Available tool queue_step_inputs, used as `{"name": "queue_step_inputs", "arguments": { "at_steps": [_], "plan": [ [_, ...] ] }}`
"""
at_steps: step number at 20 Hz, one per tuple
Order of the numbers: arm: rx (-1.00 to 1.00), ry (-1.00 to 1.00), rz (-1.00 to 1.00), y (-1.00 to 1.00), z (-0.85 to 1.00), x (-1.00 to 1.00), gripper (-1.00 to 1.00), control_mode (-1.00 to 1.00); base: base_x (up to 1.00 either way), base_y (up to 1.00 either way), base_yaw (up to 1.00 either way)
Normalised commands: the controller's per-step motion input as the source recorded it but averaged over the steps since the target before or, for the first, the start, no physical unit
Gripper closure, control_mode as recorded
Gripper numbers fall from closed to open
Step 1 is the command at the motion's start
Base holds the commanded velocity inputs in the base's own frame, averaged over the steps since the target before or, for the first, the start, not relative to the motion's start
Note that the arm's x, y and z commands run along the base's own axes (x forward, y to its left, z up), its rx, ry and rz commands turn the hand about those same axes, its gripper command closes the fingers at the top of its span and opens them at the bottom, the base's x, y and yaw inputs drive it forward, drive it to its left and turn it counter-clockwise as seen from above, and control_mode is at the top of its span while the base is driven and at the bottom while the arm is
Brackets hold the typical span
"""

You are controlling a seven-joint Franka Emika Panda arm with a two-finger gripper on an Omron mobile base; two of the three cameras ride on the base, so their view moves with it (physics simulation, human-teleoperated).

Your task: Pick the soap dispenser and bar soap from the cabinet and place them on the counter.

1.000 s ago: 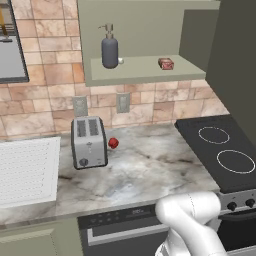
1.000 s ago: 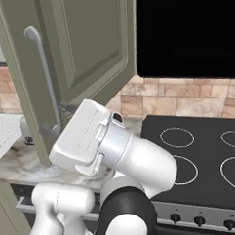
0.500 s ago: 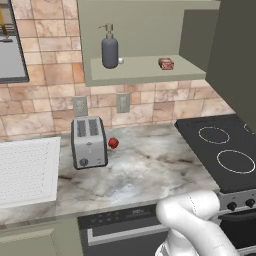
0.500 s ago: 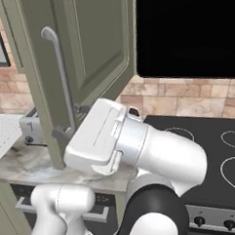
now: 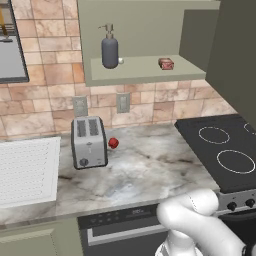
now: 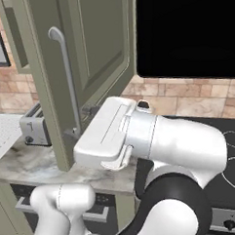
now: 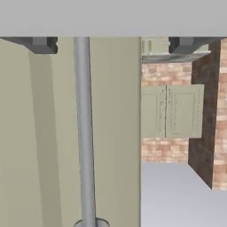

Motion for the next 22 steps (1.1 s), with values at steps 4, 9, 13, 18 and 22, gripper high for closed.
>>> {"name": "queue_step_inputs", "arguments": {
  "at_steps": [4, 9, 13, 18, 22],
  "plan": [
    [-0.15, -0.03, -0.12, 0.11, -0.14, 0.39, -1.00, -1.00, 0.00, 0.00, 0.00],
    [-0.09, 0.04, -0.15, -0.06, -0.06, 0.24, -1.00, -1.00, 0.00, 0.00, 0.00],
    [-0.09, 0.06, -0.17, -0.18, 0.00, 0.11, -1.00, -1.00, 0.00, 0.00, 0.00],
    [-0.10, 0.06, -0.16, -0.17, 0.00, 0.05, -1.00, -1.00, 0.00, 0.00, 0.00],
    [-0.11, 0.05, -0.16, -0.11, -0.02, 0.00, -1.00, -1.00, 0.00, 0.00, 0.00]
  ]
}}
